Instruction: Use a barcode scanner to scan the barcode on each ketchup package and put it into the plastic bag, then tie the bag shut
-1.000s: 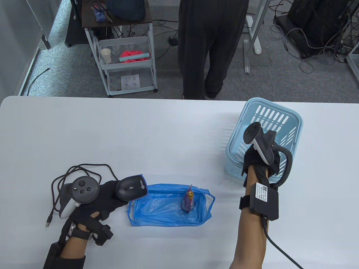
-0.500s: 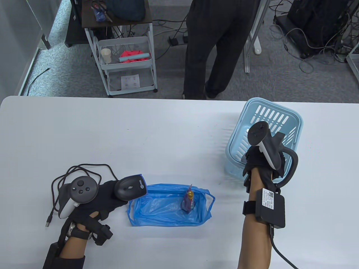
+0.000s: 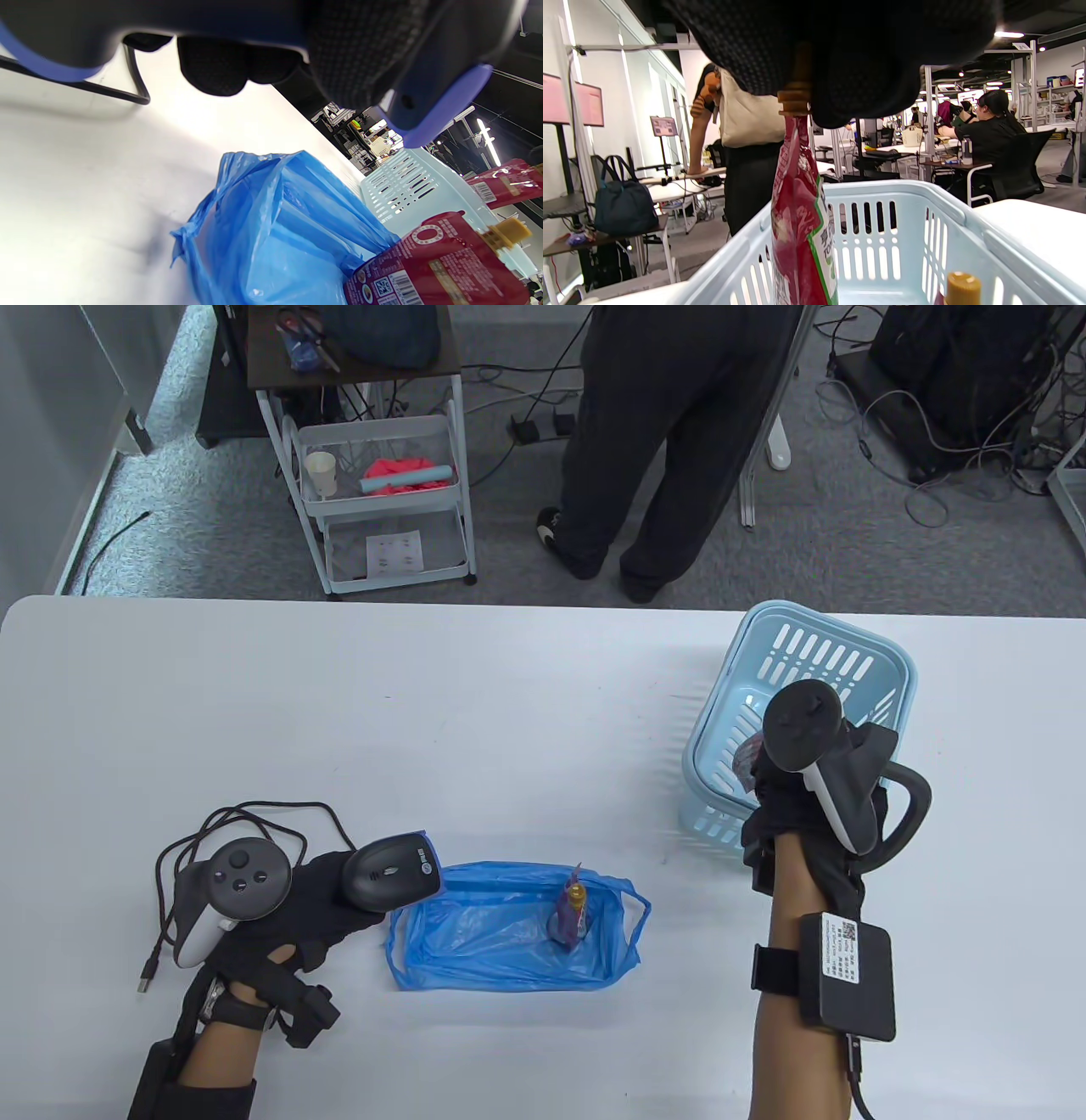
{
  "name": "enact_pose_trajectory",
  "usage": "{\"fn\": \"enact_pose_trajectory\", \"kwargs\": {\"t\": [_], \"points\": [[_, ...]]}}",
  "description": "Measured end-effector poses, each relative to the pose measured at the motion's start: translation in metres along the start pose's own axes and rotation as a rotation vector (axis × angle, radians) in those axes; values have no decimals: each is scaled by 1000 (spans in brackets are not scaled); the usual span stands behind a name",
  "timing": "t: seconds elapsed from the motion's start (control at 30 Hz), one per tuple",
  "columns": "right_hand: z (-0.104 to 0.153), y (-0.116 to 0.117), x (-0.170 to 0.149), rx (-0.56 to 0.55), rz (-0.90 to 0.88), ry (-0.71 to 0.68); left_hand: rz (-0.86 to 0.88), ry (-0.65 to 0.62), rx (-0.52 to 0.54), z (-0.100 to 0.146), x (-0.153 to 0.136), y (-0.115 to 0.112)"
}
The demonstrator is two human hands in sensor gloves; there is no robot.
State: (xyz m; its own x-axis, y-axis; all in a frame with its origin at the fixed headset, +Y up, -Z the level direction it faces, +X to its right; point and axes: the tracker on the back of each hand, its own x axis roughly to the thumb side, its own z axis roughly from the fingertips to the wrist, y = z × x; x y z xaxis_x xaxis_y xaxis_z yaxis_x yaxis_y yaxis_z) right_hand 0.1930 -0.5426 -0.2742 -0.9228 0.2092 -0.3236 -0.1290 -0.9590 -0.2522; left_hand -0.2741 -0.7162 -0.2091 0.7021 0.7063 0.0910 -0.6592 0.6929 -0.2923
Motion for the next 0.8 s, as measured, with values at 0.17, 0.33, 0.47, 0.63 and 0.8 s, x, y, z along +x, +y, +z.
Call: {"fn": "enact_pose_trajectory", "kwargs": {"t": [0.17, 0.33, 0.47, 0.63, 0.8], "points": [[9, -17, 4, -49, -47, -40, 3, 1, 1, 0, 0, 0], [18, -32, 9, -79, -89, -83, 10, 5, 2, 0, -1, 1], [25, -38, 18, -93, -97, -126, 9, 7, 2, 0, -1, 1], [35, -42, 35, -102, -104, -202, 9, 8, 2, 0, -2, 2], [47, -40, 58, -91, -114, -287, 12, 10, 0, 0, -3, 2]]}}
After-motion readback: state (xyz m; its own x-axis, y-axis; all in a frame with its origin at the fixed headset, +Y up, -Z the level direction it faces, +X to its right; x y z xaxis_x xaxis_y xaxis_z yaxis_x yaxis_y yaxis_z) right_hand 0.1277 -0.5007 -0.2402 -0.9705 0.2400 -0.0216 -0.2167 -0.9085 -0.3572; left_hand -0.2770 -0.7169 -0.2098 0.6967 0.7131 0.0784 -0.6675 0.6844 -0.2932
